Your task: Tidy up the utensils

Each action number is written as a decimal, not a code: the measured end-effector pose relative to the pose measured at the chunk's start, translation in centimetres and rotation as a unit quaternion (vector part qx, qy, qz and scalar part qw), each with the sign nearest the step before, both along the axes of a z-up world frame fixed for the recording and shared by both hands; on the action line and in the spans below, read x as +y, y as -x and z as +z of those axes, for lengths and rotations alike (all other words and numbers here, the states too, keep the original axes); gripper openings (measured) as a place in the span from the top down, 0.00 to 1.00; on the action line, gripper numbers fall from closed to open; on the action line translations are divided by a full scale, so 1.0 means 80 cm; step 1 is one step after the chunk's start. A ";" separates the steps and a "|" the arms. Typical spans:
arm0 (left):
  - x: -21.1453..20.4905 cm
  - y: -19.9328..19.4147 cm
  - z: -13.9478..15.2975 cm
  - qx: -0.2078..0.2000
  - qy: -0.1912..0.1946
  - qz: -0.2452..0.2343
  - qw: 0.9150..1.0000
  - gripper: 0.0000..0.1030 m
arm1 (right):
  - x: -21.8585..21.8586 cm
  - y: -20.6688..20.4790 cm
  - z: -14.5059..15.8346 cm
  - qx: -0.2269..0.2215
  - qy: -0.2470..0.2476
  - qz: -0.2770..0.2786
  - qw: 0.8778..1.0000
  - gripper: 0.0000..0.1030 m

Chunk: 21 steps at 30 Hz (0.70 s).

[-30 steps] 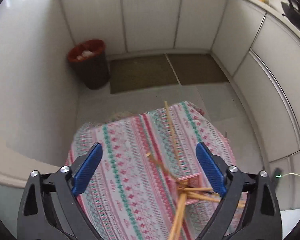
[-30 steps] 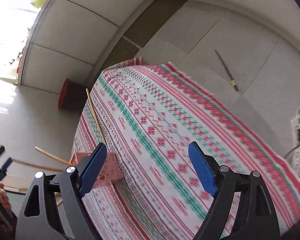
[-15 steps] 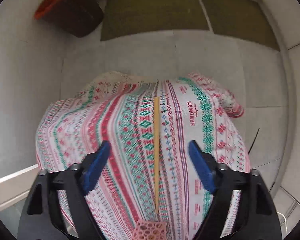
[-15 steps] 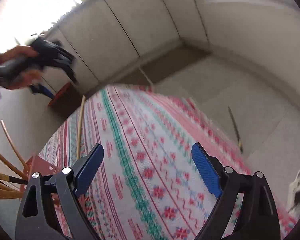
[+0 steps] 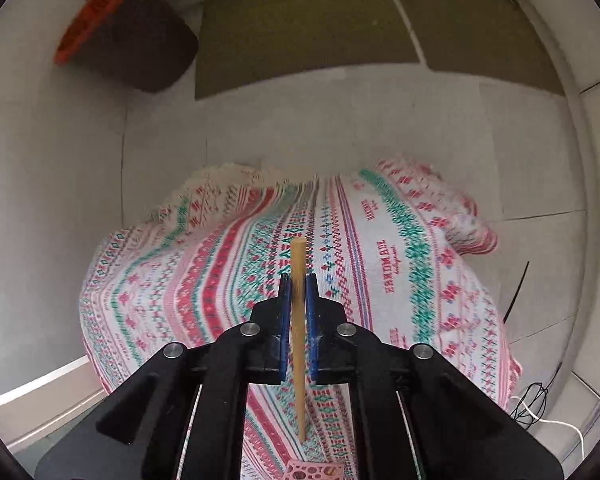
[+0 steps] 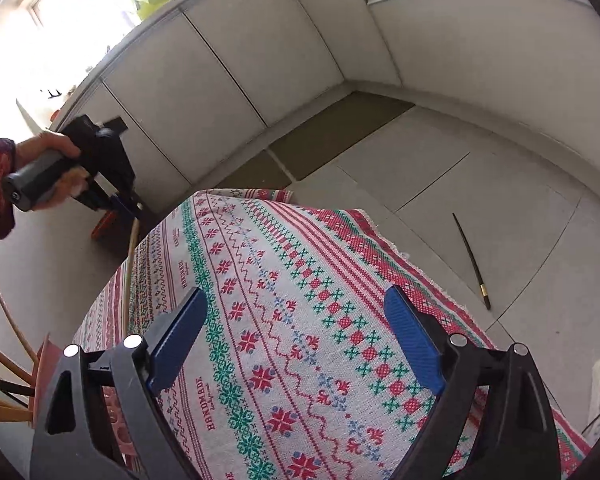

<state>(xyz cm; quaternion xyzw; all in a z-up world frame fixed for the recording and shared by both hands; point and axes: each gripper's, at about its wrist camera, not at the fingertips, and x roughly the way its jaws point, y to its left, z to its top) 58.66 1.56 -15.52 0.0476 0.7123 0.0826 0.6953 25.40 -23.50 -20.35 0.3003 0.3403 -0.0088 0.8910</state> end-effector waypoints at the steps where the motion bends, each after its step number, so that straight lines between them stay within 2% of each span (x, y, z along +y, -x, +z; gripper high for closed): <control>1: -0.005 0.008 0.017 -0.013 0.000 -0.010 1.000 0.94 | 0.001 -0.001 0.001 0.001 0.001 0.001 1.000 0.15; 4: -0.023 0.034 0.094 -0.088 -0.009 -0.040 0.995 0.94 | 0.006 -0.005 -0.005 0.002 0.004 0.000 1.000 0.15; 6: -0.036 0.068 0.168 -0.168 -0.008 -0.059 0.984 0.94 | 0.009 -0.005 -0.004 0.007 0.014 -0.003 1.000 0.15; 8: -0.047 0.110 0.242 -0.248 0.000 -0.075 0.966 0.94 | 0.014 -0.004 0.004 0.013 0.034 0.002 0.999 0.15; 9: -0.051 0.138 0.283 -0.294 -0.006 -0.083 0.952 0.94 | 0.016 -0.001 0.010 0.008 0.037 0.006 0.999 0.15; 12: -0.054 0.229 0.387 -0.388 0.001 -0.096 0.917 0.94 | 0.018 0.011 0.036 -0.003 0.051 0.004 0.999 0.15; 15: -0.047 0.333 0.474 -0.448 0.007 -0.109 0.887 0.94 | 0.014 0.029 0.062 0.008 0.046 0.005 0.999 0.15; 18: -0.023 0.437 0.528 -0.480 0.027 -0.113 0.869 0.94 | 0.009 0.050 0.089 0.040 0.045 0.011 0.998 0.15; 21: 0.013 0.531 0.544 -0.494 0.057 -0.118 0.859 0.94 | 0.005 0.096 0.109 0.087 0.070 0.018 0.994 0.15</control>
